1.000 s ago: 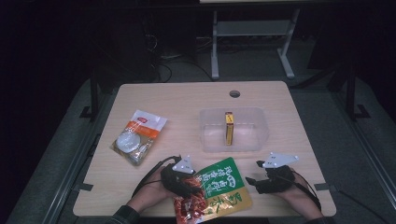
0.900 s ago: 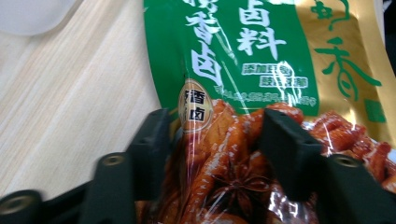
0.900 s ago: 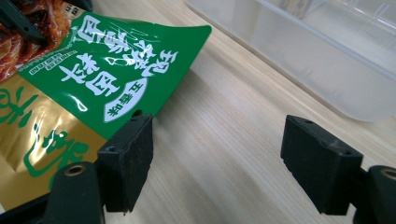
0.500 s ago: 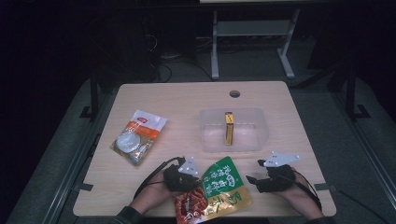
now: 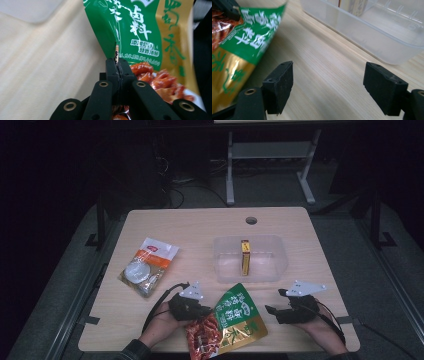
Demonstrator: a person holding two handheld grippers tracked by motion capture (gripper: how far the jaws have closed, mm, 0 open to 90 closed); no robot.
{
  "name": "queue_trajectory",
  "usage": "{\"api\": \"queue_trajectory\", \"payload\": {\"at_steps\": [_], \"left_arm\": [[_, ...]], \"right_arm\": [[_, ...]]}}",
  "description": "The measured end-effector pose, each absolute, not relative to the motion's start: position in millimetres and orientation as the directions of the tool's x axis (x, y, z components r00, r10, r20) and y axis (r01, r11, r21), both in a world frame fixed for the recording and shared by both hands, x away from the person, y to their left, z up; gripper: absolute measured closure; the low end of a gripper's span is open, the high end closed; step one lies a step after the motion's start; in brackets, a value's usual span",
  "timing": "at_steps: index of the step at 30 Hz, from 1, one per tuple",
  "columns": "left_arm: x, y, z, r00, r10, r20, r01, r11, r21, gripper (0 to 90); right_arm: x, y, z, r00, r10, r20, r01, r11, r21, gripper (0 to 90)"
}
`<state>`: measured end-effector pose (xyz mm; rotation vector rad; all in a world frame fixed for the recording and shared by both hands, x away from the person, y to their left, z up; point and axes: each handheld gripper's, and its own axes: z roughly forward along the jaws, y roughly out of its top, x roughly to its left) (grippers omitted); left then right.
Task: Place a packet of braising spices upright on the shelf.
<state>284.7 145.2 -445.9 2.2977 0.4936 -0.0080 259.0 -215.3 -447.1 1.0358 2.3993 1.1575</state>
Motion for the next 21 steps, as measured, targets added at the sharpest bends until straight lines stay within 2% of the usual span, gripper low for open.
{"api": "queue_trajectory", "payload": {"at_steps": [12, 21], "left_arm": [[289, 181, -415, 0.887, 0.433, -0.160, 0.361, -0.435, 0.825, 89.5], [290, 207, -402, 0.847, 0.506, -0.163, 0.354, -0.309, 0.883, 89.5]], "right_arm": [[258, -214, -445, -0.720, 0.685, 0.115, 0.499, 0.395, 0.772, 25.0], [261, -196, -443, -0.786, 0.585, 0.198, 0.494, 0.403, 0.770, 23.1]]}}
